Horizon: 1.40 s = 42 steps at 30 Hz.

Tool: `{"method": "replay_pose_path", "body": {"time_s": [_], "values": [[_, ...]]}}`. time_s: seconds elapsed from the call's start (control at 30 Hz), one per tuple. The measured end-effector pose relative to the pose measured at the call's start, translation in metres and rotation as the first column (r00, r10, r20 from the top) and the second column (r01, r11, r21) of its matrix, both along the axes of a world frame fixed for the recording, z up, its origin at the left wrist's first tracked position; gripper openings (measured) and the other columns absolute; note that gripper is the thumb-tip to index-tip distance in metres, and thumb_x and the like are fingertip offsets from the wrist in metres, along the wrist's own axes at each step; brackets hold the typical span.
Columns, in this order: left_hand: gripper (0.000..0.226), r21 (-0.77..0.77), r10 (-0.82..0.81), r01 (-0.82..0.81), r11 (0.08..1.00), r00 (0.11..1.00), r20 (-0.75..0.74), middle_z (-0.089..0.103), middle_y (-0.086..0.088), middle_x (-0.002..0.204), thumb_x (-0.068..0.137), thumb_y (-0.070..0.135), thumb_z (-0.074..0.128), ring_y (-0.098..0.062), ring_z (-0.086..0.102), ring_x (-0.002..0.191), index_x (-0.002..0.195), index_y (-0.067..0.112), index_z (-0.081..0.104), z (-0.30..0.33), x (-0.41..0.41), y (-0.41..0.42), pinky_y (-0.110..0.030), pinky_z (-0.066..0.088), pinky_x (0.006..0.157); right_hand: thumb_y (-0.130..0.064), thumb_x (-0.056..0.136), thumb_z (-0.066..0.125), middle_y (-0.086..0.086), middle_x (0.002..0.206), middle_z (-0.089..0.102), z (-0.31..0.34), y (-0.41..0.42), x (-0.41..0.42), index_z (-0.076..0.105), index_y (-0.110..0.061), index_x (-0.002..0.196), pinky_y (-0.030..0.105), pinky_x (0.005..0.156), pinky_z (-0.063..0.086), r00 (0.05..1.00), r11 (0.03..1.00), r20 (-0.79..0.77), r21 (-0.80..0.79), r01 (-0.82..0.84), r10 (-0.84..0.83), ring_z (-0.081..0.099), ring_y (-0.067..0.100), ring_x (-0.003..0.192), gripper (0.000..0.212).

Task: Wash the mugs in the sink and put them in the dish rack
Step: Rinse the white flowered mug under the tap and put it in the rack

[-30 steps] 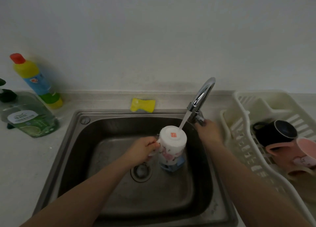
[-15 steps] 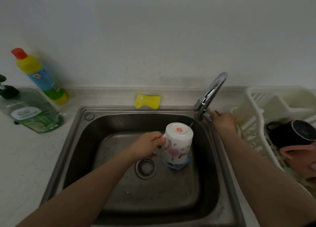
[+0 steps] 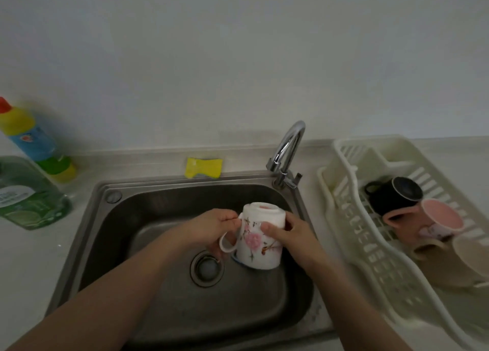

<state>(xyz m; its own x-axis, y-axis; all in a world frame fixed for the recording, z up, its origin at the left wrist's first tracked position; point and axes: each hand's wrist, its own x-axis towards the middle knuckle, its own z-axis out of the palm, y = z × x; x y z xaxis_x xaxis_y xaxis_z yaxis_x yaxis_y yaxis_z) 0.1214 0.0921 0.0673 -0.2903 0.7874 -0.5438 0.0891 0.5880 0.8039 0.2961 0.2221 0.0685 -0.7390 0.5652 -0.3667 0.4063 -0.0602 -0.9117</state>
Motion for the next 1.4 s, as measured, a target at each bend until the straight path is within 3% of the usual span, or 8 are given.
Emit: {"method": "replay_pose_path", "body": {"time_s": [0.33,0.5,0.6,0.73,0.83,0.93,1.17,1.4], "values": [[0.019,0.119,-0.151,0.155,0.981,0.988,-0.044,0.067,-0.014,0.094,0.102,0.025,0.049,-0.039,0.071,0.08,0.096,0.012,0.061,0.043,0.041,0.04,-0.048,0.061,0.067,-0.04,0.074,0.08,-0.01,0.099,0.073,0.046,0.007,0.063,0.062,-0.032,0.117,0.021,0.068,0.056,0.977,0.967,-0.079,0.149,0.208,-0.198,0.07,0.005,0.088,0.047],[0.02,0.27,-0.21,0.25,0.93,0.963,-0.169,0.068,-0.012,0.099,0.103,0.023,0.047,-0.027,0.068,0.079,0.108,0.007,0.059,0.092,0.069,0.093,-0.03,0.056,0.06,-0.037,0.074,0.081,-0.024,0.103,0.066,0.11,0.038,0.104,0.056,-0.043,0.119,0.009,0.064,0.05,0.974,0.902,-0.14,0.372,0.219,-0.179,0.062,-0.012,0.087,0.052],[0.022,0.315,-0.255,0.34,0.886,0.925,-0.282,0.065,-0.003,0.104,0.104,0.022,0.045,-0.016,0.062,0.085,0.114,0.008,0.058,0.119,0.084,0.138,-0.033,0.056,0.073,-0.039,0.071,0.083,-0.02,0.104,0.067,0.135,0.07,0.123,0.056,-0.038,0.124,0.011,0.063,0.051,0.957,0.851,-0.157,0.439,0.287,-0.242,0.063,-0.009,0.086,0.06],[0.025,0.245,-0.336,0.533,0.81,0.764,-0.551,0.065,0.0,0.109,0.102,0.026,0.046,-0.02,0.06,0.1,0.109,0.01,0.063,0.134,0.098,0.2,-0.037,0.047,0.087,-0.038,0.07,0.083,-0.018,0.102,0.067,0.141,0.104,0.142,0.055,-0.041,0.125,0.01,0.054,0.047,0.928,0.793,-0.156,0.484,0.37,-0.338,0.063,-0.003,0.084,0.061],[0.018,0.103,-0.408,0.644,0.758,0.591,-0.696,0.059,0.002,0.097,0.102,0.029,0.047,-0.02,0.054,0.095,0.094,0.018,0.059,0.125,0.108,0.237,-0.033,0.038,0.076,-0.042,0.068,0.083,-0.017,0.1,0.066,0.123,0.124,0.152,0.057,-0.038,0.123,0.015,0.062,0.048,0.897,0.747,-0.128,0.511,0.424,-0.422,0.061,-0.003,0.088,0.06],[0.013,0.025,-0.448,0.67,0.742,0.523,-0.725,0.06,0.004,0.1,0.101,0.03,0.049,-0.018,0.054,0.098,0.097,0.024,0.06,0.11,0.117,0.259,-0.033,0.039,0.082,-0.048,0.066,0.083,-0.016,0.1,0.065,0.096,0.139,0.158,0.056,-0.038,0.119,0.034,0.072,0.056,0.87,0.746,-0.061,0.487,0.454,-0.489,0.063,0.007,0.09,0.06],[0.017,-0.233,-0.51,0.694,0.682,0.222,-0.831,0.061,0.009,0.092,0.098,0.029,0.047,-0.019,0.053,0.096,0.086,0.032,0.06,0.086,0.126,0.294,-0.048,0.023,0.105,-0.059,0.051,0.08,-0.01,0.095,0.07,0.055,0.157,0.16,0.061,-0.028,0.109,0.041,0.075,0.059,0.838,0.754,0.033,0.457,0.472,-0.544,0.067,0.01,0.087,0.069],[0.016,-0.497,-0.588,0.641,0.584,-0.088,-0.804,0.065,0.001,0.101,0.097,0.025,0.047,-0.023,0.057,0.1,0.088,0.028,0.059,0.077,0.131,0.301,-0.044,0.028,0.098,-0.05,0.056,0.083,-0.014,0.1,0.066,0.044,0.155,0.149,0.056,-0.033,0.107,0.034,0.08,0.054,0.845,0.775,0.163,0.513,0.368,-0.509,0.063,0.007,0.091,0.06]]}}
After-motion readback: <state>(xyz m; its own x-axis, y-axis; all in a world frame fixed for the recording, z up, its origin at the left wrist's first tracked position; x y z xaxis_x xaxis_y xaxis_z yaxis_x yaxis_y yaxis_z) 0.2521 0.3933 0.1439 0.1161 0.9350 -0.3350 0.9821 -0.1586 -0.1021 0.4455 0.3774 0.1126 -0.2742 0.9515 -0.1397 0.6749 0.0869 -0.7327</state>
